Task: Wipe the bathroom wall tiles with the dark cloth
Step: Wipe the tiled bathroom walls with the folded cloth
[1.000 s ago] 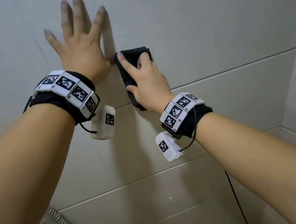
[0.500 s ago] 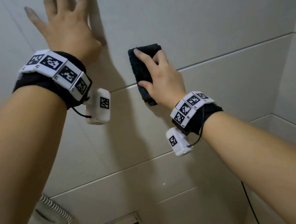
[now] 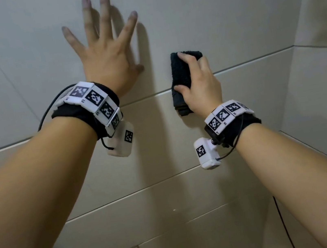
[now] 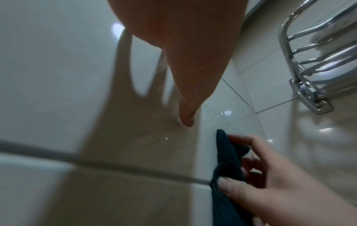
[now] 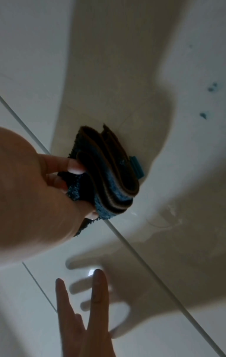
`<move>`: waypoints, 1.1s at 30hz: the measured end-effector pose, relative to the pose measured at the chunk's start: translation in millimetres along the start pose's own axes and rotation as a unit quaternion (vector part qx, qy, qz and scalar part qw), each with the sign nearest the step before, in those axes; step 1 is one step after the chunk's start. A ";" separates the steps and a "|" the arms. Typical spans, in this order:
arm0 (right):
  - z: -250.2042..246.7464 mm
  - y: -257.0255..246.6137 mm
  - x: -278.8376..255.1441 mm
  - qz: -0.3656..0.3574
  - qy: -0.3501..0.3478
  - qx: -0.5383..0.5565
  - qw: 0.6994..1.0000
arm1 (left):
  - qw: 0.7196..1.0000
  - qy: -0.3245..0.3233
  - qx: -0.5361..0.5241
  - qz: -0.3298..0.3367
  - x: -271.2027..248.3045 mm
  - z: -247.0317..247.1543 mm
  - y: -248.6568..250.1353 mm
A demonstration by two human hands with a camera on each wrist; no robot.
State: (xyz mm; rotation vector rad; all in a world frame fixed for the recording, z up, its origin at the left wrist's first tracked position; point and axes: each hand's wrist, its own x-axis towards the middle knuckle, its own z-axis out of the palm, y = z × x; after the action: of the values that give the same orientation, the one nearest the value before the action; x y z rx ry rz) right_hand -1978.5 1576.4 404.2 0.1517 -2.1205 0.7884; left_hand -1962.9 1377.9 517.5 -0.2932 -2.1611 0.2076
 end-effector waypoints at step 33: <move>-49.9 111.5 19.9 0.188 0.181 0.188 0.947 | 1.000 0.002 0.001 0.011 -3.3 36.6 56.4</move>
State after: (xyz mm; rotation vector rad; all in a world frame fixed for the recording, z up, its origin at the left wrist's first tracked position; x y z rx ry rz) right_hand -1998.5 1697.4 387.6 -0.1939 -1.6498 1.3359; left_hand -1983.8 1429.5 479.7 -0.3160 -2.1544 0.2223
